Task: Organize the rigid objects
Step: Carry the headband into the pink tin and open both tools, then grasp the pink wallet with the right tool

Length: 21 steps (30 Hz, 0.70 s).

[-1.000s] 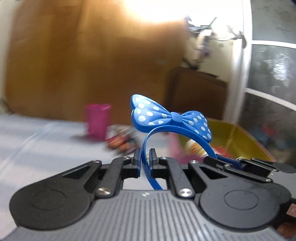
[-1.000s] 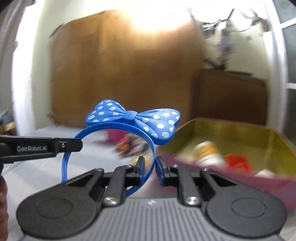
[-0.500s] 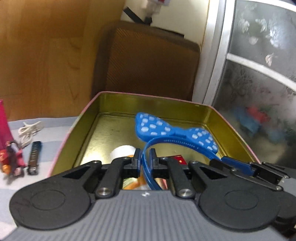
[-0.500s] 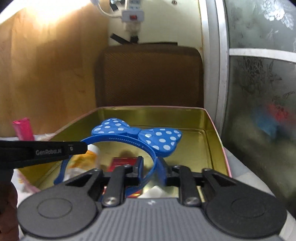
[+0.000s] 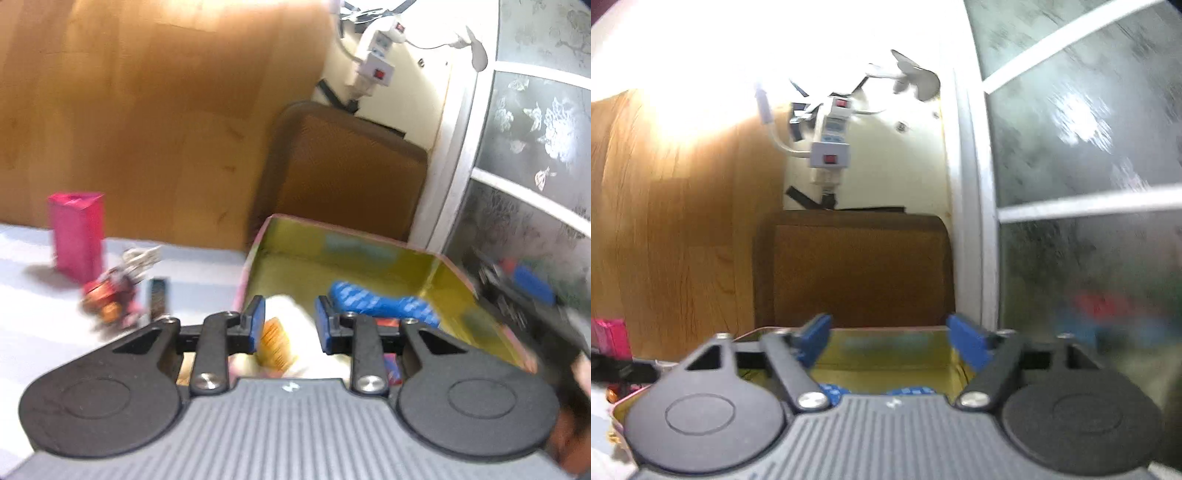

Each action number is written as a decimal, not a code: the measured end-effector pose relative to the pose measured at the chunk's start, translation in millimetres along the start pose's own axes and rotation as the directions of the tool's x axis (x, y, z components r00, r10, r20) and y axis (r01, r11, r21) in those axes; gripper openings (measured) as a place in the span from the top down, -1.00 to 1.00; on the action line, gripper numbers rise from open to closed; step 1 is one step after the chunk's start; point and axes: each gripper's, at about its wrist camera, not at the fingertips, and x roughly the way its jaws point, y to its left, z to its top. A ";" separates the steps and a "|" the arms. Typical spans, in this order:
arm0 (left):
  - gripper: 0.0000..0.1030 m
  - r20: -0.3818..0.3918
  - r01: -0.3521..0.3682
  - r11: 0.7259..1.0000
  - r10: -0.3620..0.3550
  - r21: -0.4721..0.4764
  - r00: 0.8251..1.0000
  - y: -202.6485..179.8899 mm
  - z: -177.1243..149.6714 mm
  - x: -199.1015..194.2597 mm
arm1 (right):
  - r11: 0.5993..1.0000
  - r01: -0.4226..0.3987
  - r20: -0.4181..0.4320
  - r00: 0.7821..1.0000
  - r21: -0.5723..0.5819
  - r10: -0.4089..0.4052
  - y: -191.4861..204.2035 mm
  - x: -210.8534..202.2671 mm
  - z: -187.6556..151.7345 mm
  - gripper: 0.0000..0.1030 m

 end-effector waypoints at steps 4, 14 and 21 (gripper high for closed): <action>0.38 -0.007 -0.056 0.998 0.056 0.016 0.998 24.3 -14.3 -17.5 | 0.988 0.035 0.048 0.998 -0.152 -0.028 36.8 16.6 -6.2 -0.59; 0.30 0.029 -0.123 0.991 0.125 -0.051 0.992 86.8 -15.2 -44.8 | 0.902 0.042 0.020 0.999 -0.429 -0.037 87.7 16.6 -19.4 -0.61; 0.18 0.038 -0.101 0.993 0.103 -0.055 0.994 113.5 -7.2 -58.7 | 0.921 0.010 0.009 1.000 -0.388 -0.007 79.2 -27.7 -17.3 -0.83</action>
